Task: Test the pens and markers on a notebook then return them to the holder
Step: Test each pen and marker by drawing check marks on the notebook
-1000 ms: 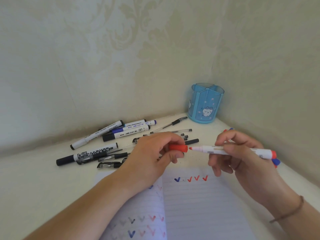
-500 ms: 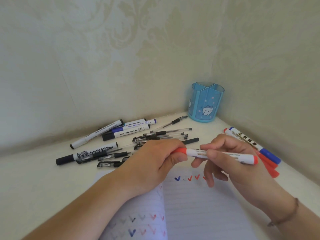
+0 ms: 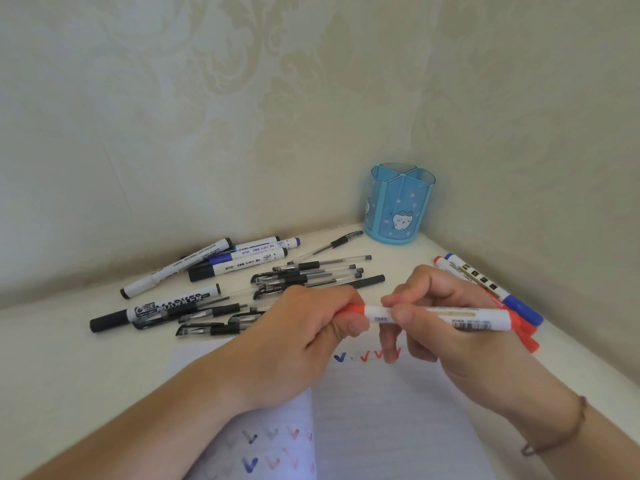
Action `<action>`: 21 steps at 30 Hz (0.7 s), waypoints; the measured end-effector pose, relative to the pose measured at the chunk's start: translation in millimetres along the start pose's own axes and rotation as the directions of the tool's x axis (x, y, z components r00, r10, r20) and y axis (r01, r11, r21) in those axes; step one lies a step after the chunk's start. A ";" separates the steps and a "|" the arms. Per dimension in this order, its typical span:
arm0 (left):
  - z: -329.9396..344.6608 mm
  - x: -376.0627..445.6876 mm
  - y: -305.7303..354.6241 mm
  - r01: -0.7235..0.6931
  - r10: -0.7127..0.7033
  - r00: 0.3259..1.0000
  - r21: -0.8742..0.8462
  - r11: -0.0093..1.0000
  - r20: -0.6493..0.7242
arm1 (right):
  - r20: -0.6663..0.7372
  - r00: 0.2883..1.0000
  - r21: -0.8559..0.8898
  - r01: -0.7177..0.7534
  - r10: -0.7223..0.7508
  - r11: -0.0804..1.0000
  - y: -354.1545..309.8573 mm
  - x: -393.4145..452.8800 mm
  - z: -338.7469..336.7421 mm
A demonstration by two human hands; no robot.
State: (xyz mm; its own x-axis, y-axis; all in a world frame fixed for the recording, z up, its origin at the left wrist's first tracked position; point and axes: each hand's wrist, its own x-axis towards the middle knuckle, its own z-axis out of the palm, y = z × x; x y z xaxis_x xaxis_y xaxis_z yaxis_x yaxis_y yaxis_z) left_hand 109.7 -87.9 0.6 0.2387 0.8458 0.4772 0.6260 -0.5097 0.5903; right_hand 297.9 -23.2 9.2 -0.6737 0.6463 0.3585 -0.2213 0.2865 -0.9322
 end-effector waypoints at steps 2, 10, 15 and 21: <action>0.2 2.3 3.0 -0.017 0.017 1.000 -0.033 0.999 0.002 | 0.023 1.000 -0.024 -0.007 0.007 1.000 -3.1 0.3 -0.1; -23.6 0.4 -39.4 0.314 -0.245 0.945 0.401 0.860 -0.215 | -0.339 0.937 -0.684 -0.184 -0.084 0.706 -5.5 5.3 -58.2; -52.9 -7.5 -82.0 0.603 -0.368 0.795 0.558 0.570 -0.482 | -0.482 0.867 -0.835 -0.498 0.127 0.233 10.6 3.8 -90.4; -53.0 -9.5 -92.5 0.679 -0.470 0.733 0.577 0.455 -0.492 | -0.546 0.815 -0.819 -0.568 0.196 0.078 24.4 2.8 -97.2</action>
State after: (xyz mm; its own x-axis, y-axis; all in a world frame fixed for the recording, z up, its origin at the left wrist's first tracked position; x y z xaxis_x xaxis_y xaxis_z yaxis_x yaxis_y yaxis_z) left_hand 10.2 -57.2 -23.9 -0.4847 0.7818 0.3923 0.8747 0.4335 0.2168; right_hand 359.2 54.4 -7.7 -0.2072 0.9687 0.1366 0.9430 0.2349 -0.2356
